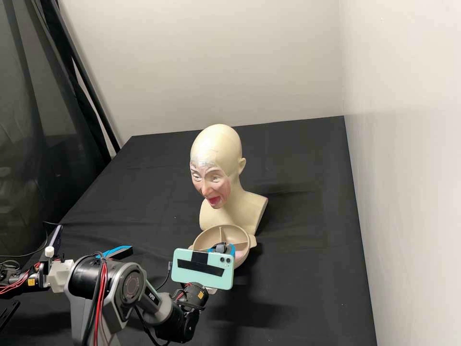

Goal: Feed the grandma with a spoon

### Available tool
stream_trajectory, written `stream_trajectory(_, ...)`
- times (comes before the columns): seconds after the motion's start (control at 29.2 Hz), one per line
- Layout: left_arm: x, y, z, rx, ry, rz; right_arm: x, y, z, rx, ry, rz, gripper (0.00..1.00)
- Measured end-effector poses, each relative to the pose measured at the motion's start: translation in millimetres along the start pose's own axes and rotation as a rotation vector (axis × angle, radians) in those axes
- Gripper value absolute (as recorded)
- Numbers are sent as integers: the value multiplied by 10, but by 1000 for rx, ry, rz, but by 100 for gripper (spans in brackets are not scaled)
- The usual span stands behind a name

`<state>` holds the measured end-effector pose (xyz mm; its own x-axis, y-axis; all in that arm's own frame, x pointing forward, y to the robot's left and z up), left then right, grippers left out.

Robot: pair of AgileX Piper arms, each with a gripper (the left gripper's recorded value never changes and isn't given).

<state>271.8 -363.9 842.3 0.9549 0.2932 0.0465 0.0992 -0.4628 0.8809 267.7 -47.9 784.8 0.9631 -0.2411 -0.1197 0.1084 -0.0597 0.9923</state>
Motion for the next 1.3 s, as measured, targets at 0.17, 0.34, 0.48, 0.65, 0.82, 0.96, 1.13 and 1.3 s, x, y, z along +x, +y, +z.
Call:
stream_trajectory(0.17,16,19,8,1,-3,7,47,-35,-15,0,1,-8,0)
stream_trajectory(0.34,16,19,8,1,-3,7,94,-84,-15,-5,0,-27,0)
stream_trajectory(0.48,16,19,8,1,-3,7,141,-121,-25,0,-4,-30,0)
stream_trajectory(0.65,29,-20,-3,0,0,-7,185,-149,-34,6,-3,-25,0)
stream_trajectory(0.82,44,-25,-5,0,1,-10,222,-153,-42,13,-6,-12,0)
stream_trajectory(0.96,47,-20,-3,0,0,-7,236,-147,-59,15,-1,-6,0)
stream_trajectory(1.13,47,-24,13,0,-5,-8,236,-147,-59,15,-1,-6,0)
stream_trajectory(1.3,47,-25,16,1,-6,-8,198,-113,-95,18,-1,-7,0)
